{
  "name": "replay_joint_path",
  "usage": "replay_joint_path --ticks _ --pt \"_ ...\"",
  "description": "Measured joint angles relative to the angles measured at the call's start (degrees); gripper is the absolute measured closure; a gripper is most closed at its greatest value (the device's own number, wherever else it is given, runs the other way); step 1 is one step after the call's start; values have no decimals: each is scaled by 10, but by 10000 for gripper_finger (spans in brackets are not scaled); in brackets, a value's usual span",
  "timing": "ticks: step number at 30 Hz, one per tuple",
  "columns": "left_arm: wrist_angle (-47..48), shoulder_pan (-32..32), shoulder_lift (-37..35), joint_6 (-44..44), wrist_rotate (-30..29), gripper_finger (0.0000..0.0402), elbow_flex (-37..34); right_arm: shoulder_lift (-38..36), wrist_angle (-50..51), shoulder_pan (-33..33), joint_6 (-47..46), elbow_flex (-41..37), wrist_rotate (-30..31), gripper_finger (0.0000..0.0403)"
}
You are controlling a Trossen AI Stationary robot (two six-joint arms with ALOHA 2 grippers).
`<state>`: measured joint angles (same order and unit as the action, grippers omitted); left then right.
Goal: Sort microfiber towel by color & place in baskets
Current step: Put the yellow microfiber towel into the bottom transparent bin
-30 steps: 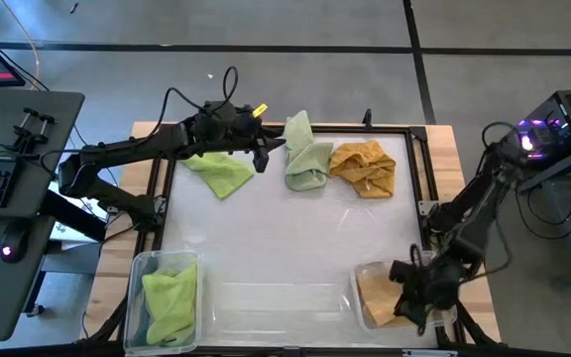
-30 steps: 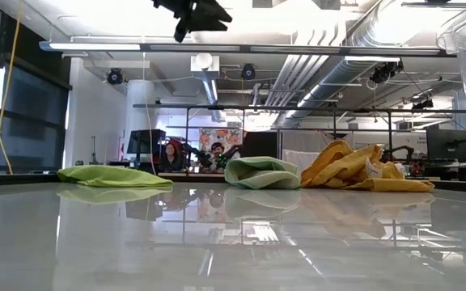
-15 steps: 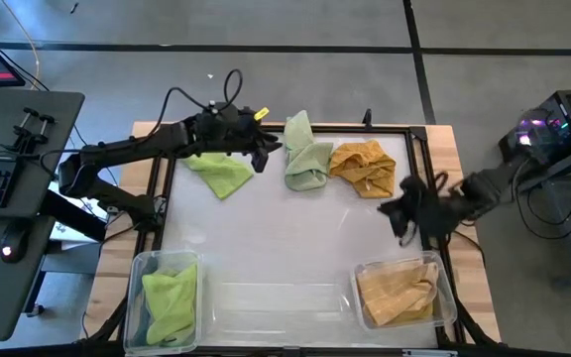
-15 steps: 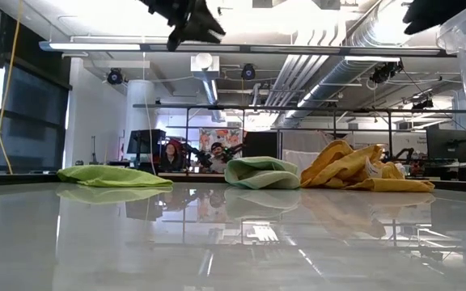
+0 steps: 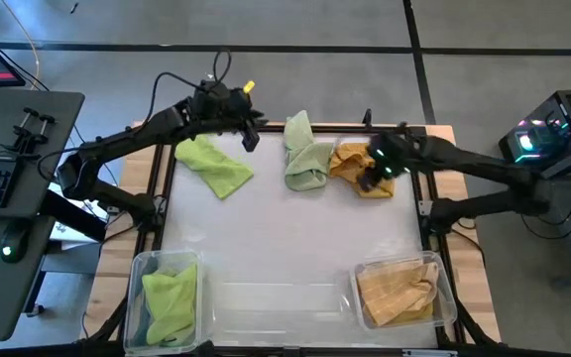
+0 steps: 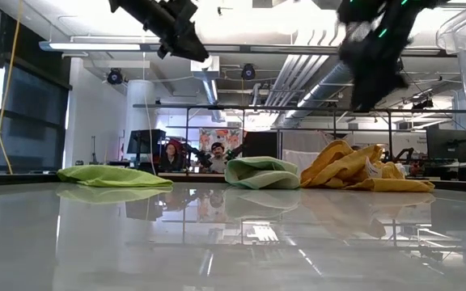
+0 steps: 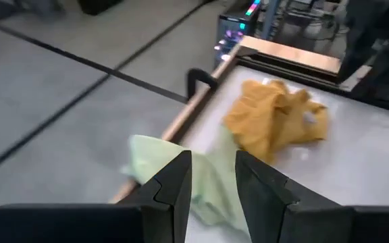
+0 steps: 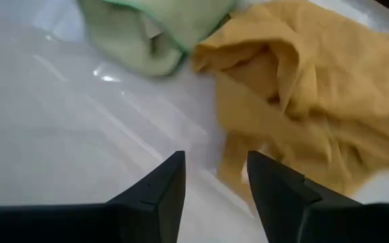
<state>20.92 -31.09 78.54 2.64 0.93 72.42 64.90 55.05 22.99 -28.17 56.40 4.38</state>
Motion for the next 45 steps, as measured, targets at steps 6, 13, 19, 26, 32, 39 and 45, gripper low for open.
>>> replay_joint_path --ticks 6,13,19,26,32,39,45 --pt "-1 -47 0 10 14 301 0 137 -80 123 56 0 -42 206" --pt "24 -67 0 10 46 301 0 250 -93 161 26 0 17 155" --pt "32 -67 0 -9 47 301 0 323 -119 160 95 0 16 209" --pt "31 -63 0 -25 45 301 -2 370 -99 157 163 4 -15 350" --pt "49 -47 0 -40 9 305 -21 349 -85 132 177 0 -3 378" --pt "93 -23 0 -98 -18 322 -29 284 -71 89 172 -28 6 392" --pt "120 2 0 -124 -30 332 -29 168 -44 37 99 -65 9 382"
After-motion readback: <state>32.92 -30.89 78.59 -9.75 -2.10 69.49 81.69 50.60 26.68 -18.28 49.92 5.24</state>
